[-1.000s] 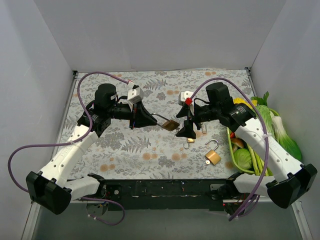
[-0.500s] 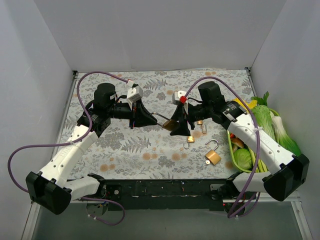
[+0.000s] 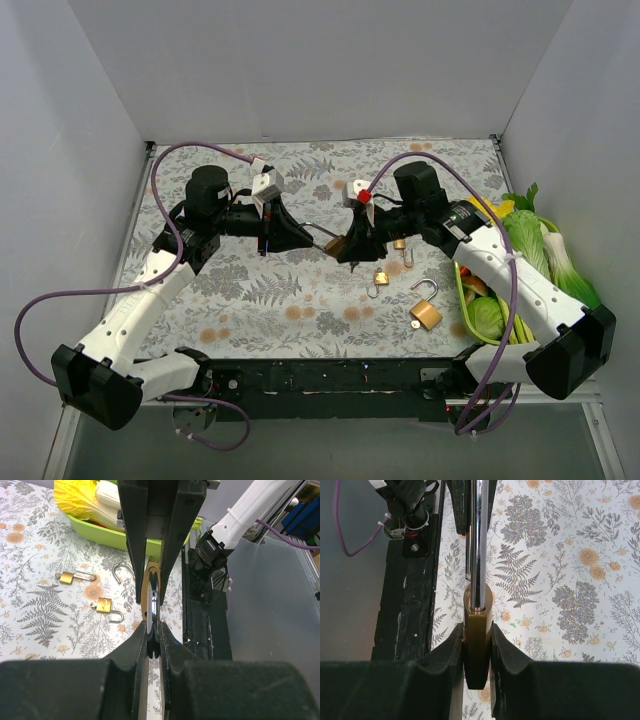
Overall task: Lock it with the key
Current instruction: Lock the lock.
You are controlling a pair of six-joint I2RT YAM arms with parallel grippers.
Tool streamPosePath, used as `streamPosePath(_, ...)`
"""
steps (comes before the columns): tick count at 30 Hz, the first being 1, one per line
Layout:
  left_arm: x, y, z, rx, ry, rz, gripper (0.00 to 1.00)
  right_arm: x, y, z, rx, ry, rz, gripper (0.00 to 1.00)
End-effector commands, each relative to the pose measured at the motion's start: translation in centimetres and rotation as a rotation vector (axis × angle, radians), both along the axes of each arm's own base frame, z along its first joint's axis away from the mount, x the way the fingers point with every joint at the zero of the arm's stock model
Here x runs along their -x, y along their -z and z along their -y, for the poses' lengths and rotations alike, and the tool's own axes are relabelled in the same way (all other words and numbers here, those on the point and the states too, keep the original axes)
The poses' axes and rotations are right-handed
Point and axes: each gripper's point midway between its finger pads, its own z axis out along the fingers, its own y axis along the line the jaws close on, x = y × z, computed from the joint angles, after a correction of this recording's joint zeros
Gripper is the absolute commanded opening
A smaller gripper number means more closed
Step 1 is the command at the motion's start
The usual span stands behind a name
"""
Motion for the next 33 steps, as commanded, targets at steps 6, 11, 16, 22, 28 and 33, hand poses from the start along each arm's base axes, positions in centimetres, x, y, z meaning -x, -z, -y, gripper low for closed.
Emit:
streamPosePath(6,1.3,-0.3,0.4,0.034,0.057,0.089,0.0,0.8,-5.8,-1.8,-0.148,-0.087,0.091,0.01)
streamPosePath(11,2.2,1.1,1.2,0.026,0.091,0.053,0.0,0.9,-7.4,-2.7,-0.194,-0.114,0.113,0.01)
streamPosePath(16,3.2,2.3,2.2,0.027,0.127,0.026,0.0,1.8,-8.3,-3.9,-0.218,-0.167,0.123,0.01)
streamPosePath(22,4.4,4.3,2.9,0.006,0.169,-0.015,0.0,1.0,-9.6,-4.7,-0.253,-0.139,0.138,0.01)
streamPosePath(28,5.4,6.4,3.5,-0.022,0.221,-0.068,0.0,0.3,-11.2,-5.8,-0.297,-0.154,0.174,0.01)
streamPosePath(33,6.1,7.5,4.0,-0.032,0.252,-0.084,0.0,0.1,-11.4,-6.7,-0.316,-0.174,0.182,0.01)
